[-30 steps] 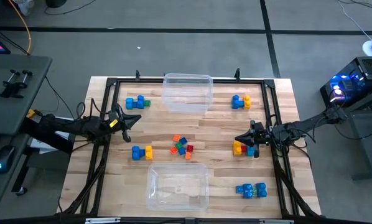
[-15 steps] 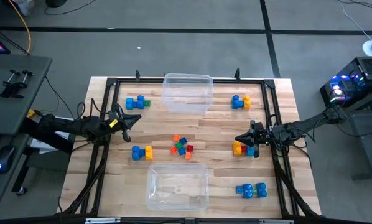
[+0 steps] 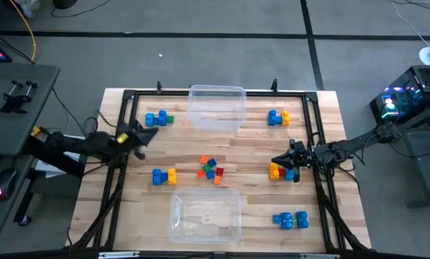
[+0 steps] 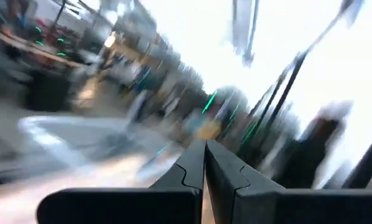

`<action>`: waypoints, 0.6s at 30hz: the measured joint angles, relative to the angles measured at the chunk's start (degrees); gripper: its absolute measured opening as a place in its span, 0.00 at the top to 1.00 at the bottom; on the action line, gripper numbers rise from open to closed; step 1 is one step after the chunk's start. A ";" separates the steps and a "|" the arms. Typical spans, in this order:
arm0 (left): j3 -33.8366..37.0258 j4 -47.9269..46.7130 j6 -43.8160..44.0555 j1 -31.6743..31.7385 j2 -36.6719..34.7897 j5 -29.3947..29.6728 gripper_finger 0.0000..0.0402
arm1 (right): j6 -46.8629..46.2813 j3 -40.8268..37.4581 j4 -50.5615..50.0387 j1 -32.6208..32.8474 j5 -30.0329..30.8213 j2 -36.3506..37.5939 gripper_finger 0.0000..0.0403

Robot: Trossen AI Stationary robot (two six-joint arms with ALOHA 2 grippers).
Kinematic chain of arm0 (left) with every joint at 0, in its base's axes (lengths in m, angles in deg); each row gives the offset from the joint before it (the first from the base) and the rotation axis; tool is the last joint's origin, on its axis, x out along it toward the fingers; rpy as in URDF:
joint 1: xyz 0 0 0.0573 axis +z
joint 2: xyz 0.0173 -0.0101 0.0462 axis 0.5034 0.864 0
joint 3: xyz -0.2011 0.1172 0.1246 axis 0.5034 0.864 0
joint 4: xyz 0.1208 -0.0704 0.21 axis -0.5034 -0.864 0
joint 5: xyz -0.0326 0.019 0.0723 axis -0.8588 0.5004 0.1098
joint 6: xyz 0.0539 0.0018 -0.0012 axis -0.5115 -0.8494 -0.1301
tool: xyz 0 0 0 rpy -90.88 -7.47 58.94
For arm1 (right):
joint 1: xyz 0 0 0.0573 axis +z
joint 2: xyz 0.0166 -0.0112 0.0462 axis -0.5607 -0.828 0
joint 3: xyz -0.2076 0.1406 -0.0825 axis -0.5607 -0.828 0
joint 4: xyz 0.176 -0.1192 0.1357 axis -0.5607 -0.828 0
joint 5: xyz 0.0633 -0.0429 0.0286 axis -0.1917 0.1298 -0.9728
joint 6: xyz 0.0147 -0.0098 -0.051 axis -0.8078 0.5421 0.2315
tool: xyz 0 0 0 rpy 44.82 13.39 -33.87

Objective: Sort blocks by size
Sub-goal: Put the large blue game piece into the top transparent bin

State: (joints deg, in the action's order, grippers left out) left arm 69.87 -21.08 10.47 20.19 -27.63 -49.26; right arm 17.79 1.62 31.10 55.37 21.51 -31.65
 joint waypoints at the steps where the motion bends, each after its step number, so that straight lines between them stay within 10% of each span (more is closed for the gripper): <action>1: -0.11 4.73 2.50 0.37 0.56 0.70 0.99 | 0.00 0.00 0.00 0.02 -0.02 0.02 0.99; 6: -11.09 4.15 6.75 4.56 8.57 4.09 0.99 | 0.00 0.00 0.00 0.00 -0.02 0.00 0.99; 13: -45.39 -49.70 11.76 17.12 31.23 17.71 0.84 | 0.00 0.00 0.00 0.02 0.00 -0.02 0.99; 18: -57.51 -66.03 18.41 30.23 45.98 9.51 0.68 | 0.00 0.00 0.00 0.00 0.00 -0.02 0.99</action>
State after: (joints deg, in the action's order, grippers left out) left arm 12.36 -87.10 28.88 50.42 18.34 -39.75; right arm 17.79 1.62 31.10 55.36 21.51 -31.67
